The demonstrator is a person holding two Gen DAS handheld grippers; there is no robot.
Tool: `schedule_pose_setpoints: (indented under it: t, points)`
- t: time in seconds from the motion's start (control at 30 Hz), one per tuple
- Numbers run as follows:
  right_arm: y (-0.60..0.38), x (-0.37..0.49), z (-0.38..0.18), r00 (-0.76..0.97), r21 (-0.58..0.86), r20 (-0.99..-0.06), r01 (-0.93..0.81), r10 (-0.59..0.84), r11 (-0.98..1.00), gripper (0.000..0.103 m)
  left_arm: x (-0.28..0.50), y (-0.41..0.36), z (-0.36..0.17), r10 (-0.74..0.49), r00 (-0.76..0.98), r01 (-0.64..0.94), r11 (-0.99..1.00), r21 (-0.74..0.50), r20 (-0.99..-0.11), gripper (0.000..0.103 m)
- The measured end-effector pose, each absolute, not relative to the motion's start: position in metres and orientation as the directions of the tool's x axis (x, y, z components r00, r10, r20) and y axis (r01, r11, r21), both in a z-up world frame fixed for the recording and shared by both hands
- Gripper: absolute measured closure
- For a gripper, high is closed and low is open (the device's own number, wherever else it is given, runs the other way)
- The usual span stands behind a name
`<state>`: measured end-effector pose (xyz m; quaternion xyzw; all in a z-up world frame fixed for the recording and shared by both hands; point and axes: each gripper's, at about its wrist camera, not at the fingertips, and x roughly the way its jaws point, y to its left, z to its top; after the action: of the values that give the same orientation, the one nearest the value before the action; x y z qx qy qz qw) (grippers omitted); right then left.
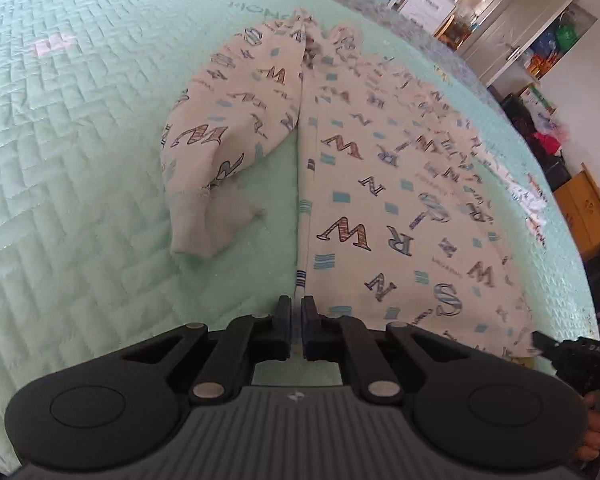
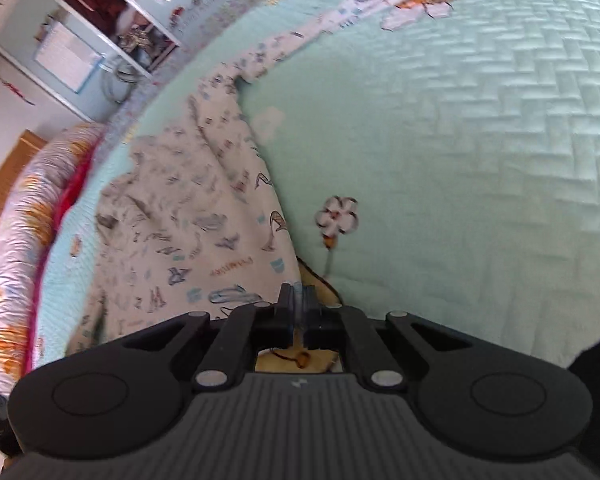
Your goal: Fold clothes
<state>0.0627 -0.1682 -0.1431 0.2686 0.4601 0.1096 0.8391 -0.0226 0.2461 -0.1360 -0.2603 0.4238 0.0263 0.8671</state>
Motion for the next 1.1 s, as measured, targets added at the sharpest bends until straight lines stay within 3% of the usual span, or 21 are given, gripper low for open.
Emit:
schedule_pose_setpoints:
  t: [0.07, 0.13, 0.2, 0.23, 0.37, 0.43, 0.5, 0.53, 0.77, 0.87, 0.9, 0.97, 1.03, 1.1]
  points:
    - [-0.171, 0.059, -0.129, 0.604, 0.517, -0.699, 0.055, 0.384, 0.854, 0.094, -0.027, 0.246, -0.120, -0.163, 0.673, -0.238, 0.876, -0.419, -0.721, 0.099]
    - [-0.174, 0.055, -0.113, 0.666, 0.490, -0.662, 0.037, 0.344, 0.871, 0.085, -0.028, 0.244, -0.109, -0.157, 0.697, -0.211, 0.887, -0.410, -0.700, 0.096]
    - [-0.175, 0.059, -0.102, 0.690, 0.503, -0.631, 0.015, 0.355, 0.864, 0.056, -0.024, 0.240, -0.109, -0.150, 0.691, -0.206, 0.897, -0.391, -0.707, 0.086]
    - [-0.172, 0.064, -0.101, 0.682, 0.507, -0.631, 0.001, 0.370, 0.862, 0.050, -0.022, 0.239, -0.113, -0.143, 0.682, -0.212, 0.900, -0.381, -0.717, 0.084]
    - [-0.161, 0.079, -0.118, 0.649, 0.482, -0.665, -0.006, 0.371, 0.876, 0.047, -0.018, 0.246, -0.139, -0.160, 0.631, -0.270, 0.872, -0.408, -0.759, 0.081]
    - [-0.158, 0.083, -0.131, 0.632, 0.495, -0.677, 0.013, 0.376, 0.869, 0.048, -0.018, 0.254, -0.145, -0.193, 0.636, -0.301, 0.830, -0.470, -0.747, 0.077]
    - [-0.158, 0.085, -0.143, 0.610, 0.536, -0.679, 0.032, 0.408, 0.844, 0.048, -0.018, 0.261, -0.146, -0.234, 0.651, -0.319, 0.779, -0.540, -0.722, 0.057]
    - [-0.157, 0.084, -0.146, 0.610, 0.546, -0.675, 0.036, 0.414, 0.837, 0.048, -0.016, 0.261, -0.145, -0.249, 0.658, -0.319, 0.764, -0.561, -0.711, 0.055]
    - [-0.166, 0.087, -0.152, 0.620, 0.621, -0.642, 0.076, 0.451, 0.780, 0.049, 0.002, 0.251, -0.146, -0.247, 0.658, -0.293, 0.786, -0.544, -0.712, 0.055]
    - [-0.168, 0.093, -0.158, 0.616, 0.637, -0.637, 0.081, 0.464, 0.766, 0.050, 0.004, 0.250, -0.148, -0.238, 0.659, -0.293, 0.792, -0.535, -0.713, 0.060]
    - [-0.167, 0.095, -0.161, 0.617, 0.638, -0.634, 0.078, 0.466, 0.766, 0.052, 0.004, 0.248, -0.149, -0.225, 0.658, -0.296, 0.800, -0.521, -0.719, 0.075]
    - [-0.165, 0.098, -0.163, 0.621, 0.641, -0.630, 0.076, 0.467, 0.764, 0.056, 0.004, 0.247, -0.151, -0.202, 0.653, -0.307, 0.811, -0.498, -0.730, 0.093]
    - [-0.164, 0.101, -0.164, 0.618, 0.641, -0.632, 0.080, 0.467, 0.763, 0.064, 0.000, 0.248, -0.153, -0.196, 0.664, -0.318, 0.800, -0.509, -0.722, 0.098]
    - [-0.162, 0.102, -0.166, 0.601, 0.631, -0.645, 0.073, 0.471, 0.772, 0.096, -0.004, 0.248, -0.151, -0.185, 0.671, -0.322, 0.799, -0.507, -0.718, 0.099]
